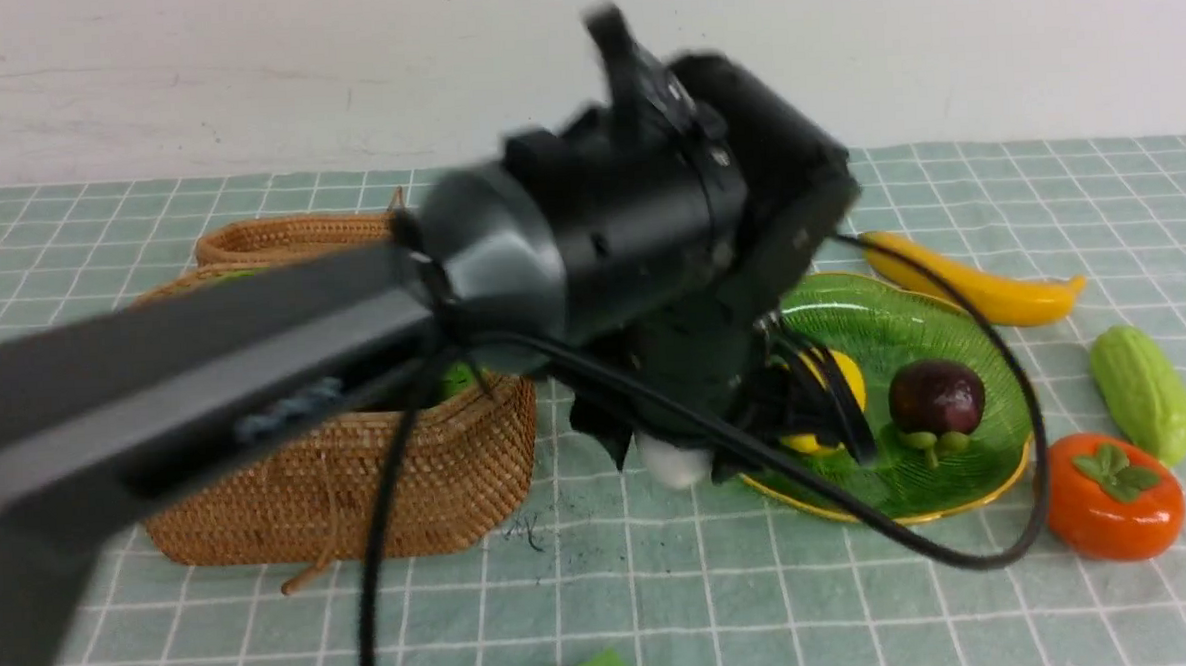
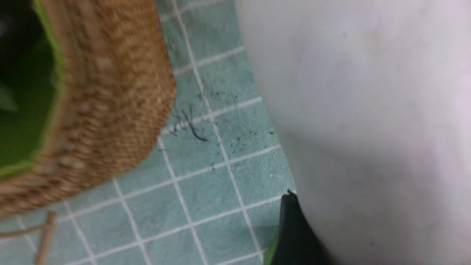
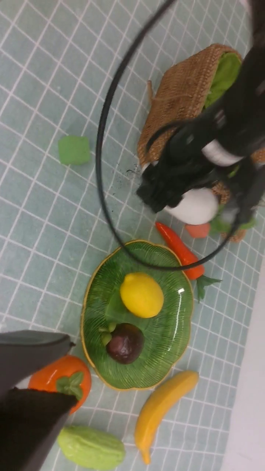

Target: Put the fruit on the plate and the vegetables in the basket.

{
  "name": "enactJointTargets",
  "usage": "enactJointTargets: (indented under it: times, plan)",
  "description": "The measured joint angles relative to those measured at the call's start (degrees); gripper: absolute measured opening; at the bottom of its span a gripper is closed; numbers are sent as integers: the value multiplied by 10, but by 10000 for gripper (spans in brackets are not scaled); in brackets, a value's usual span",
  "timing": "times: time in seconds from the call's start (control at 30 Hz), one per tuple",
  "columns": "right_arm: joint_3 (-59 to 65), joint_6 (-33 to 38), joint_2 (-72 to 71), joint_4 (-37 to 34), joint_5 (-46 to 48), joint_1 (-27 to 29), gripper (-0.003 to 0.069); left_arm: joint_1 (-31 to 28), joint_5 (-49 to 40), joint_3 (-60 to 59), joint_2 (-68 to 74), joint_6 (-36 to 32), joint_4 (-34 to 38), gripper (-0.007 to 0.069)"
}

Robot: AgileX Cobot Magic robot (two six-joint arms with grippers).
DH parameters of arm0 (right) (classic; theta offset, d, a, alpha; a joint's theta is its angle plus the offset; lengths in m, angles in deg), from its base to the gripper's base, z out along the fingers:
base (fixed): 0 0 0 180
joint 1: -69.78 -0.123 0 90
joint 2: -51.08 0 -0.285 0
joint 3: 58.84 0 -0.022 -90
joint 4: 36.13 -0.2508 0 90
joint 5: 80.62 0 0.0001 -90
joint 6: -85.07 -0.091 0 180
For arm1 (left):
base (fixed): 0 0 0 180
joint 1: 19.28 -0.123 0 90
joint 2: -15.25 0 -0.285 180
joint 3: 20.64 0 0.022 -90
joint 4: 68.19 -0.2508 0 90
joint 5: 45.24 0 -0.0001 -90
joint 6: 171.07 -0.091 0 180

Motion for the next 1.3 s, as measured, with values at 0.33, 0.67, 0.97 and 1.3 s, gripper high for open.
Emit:
enactJointTargets:
  times: [0.33,0.67,0.97,1.3]
  plan:
    - [0,20,0,-9,-65,0,181,-61,-5,-96,-182,-499,-46,429]
    - [0,48,0,-11,-72,0,181,-280,67,-238,-155,-683,-62,429]
    - [0,48,0,-11,-75,0,181,-293,125,-241,-149,-685,-79,454]
    - [0,48,0,-31,-75,0,181,-291,93,-241,-150,-572,-75,565]
